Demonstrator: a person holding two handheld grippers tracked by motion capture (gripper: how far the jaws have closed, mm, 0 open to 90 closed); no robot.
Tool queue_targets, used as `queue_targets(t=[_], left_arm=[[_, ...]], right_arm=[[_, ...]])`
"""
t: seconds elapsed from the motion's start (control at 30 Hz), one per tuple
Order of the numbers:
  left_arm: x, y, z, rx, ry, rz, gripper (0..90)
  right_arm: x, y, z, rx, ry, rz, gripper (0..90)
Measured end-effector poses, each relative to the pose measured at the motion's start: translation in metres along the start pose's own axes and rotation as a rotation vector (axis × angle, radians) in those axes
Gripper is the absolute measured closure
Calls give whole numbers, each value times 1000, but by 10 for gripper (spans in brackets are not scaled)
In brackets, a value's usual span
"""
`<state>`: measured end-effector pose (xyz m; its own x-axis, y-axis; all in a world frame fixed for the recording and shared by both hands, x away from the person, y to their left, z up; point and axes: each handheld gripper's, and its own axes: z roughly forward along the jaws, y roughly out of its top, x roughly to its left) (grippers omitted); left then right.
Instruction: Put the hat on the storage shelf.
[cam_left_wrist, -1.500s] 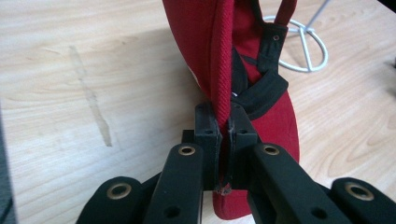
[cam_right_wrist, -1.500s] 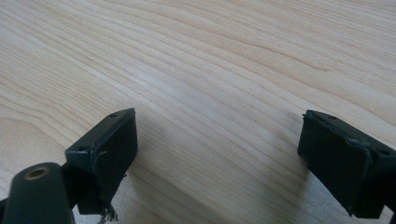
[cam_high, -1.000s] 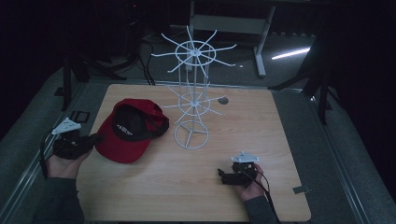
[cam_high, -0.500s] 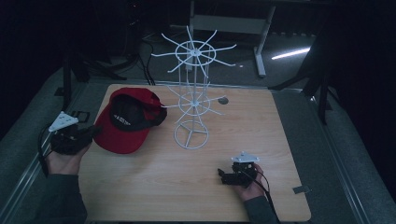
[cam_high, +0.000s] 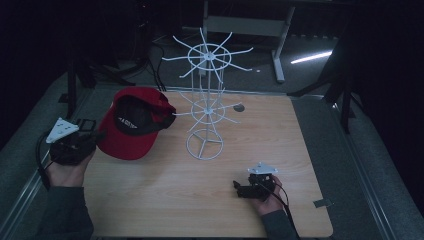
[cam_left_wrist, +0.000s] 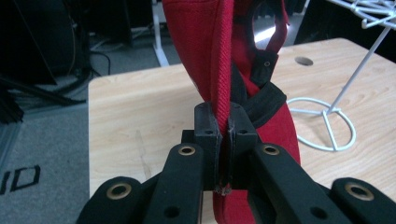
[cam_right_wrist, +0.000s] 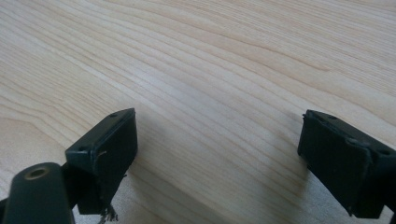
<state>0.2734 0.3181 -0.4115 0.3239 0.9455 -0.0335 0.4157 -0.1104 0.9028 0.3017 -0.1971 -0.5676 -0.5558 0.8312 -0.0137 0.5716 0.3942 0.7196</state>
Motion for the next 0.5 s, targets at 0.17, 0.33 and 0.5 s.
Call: queue_targets(t=[0.17,0.33,0.5], left_arm=[[-1,2,-2,-32,8,-10,865],[-3,6,-4,-68,25,-14,865],[-4,9,-6,-83,32,-12,865]], right_arm=[[0,0,0,0,0,1,118],[0,0,0,0,0,-1,118],[0,0,0,0,0,1,118]])
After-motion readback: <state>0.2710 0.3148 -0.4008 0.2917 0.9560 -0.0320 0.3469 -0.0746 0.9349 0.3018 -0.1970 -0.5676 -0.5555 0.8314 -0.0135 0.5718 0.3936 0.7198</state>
